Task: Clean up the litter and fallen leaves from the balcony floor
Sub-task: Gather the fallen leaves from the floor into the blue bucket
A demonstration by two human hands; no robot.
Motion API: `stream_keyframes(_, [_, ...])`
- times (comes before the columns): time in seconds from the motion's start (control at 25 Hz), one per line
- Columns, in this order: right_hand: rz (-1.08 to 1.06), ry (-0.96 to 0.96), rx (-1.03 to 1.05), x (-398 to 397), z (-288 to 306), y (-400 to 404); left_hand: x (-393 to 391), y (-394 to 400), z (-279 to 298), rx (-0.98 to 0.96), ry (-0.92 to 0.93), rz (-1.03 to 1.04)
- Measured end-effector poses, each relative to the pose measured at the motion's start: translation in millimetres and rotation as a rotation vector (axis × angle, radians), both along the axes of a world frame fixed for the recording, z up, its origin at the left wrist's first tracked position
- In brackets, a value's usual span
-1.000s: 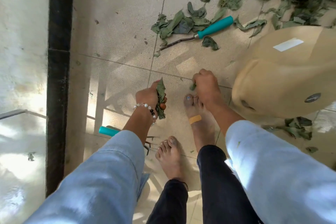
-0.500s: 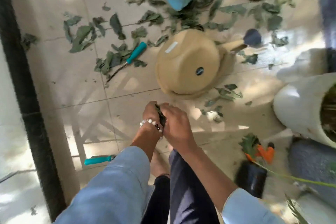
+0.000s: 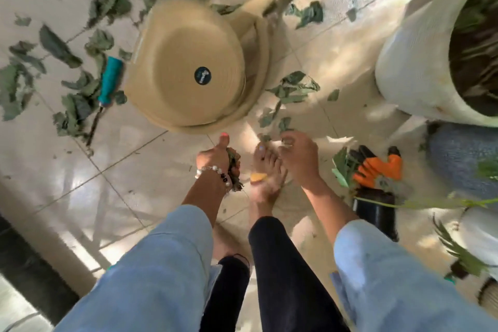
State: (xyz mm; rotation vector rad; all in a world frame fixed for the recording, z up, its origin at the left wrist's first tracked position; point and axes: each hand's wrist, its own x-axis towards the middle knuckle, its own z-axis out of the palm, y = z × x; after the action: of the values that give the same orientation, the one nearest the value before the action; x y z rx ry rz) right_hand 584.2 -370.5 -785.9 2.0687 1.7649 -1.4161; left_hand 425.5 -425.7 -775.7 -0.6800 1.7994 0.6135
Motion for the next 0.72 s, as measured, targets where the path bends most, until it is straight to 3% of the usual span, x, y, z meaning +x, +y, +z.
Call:
stream_keyframes(0.04, [0.033, -0.128, 0.028, 6, -21, 4, 0, 2, -9, -0.003, 0.000, -0.024])
stream_keyframes(0.16, [0.121, -0.269, -0.015, -2, -68, 12, 2, 8, -33, 0.010, 0.045, -0.048])
stream_keyframes(0.32, [0.384, -0.389, 0.464, -39, -94, 6, 0, 14, -46, 0.025, 0.017, -0.113])
stream_keyframes(0.48, [0.748, -0.404, 0.748, -34, -89, 14, 1, 20, -47, 0.019, -0.008, -0.126])
stream_keyframes(0.56, [0.757, -0.256, 0.641, -19, -88, 19, 0, 23, -45, 0.023, -0.006, -0.129])
stream_keyframes(0.64, [0.675, -0.111, 0.213, -3, -88, 26, -2, 26, -40, 0.032, -0.013, -0.128])
stream_keyframes(0.72, [0.300, 0.013, 0.113, 4, -81, 40, -1, 32, -34, 0.043, -0.020, -0.136])
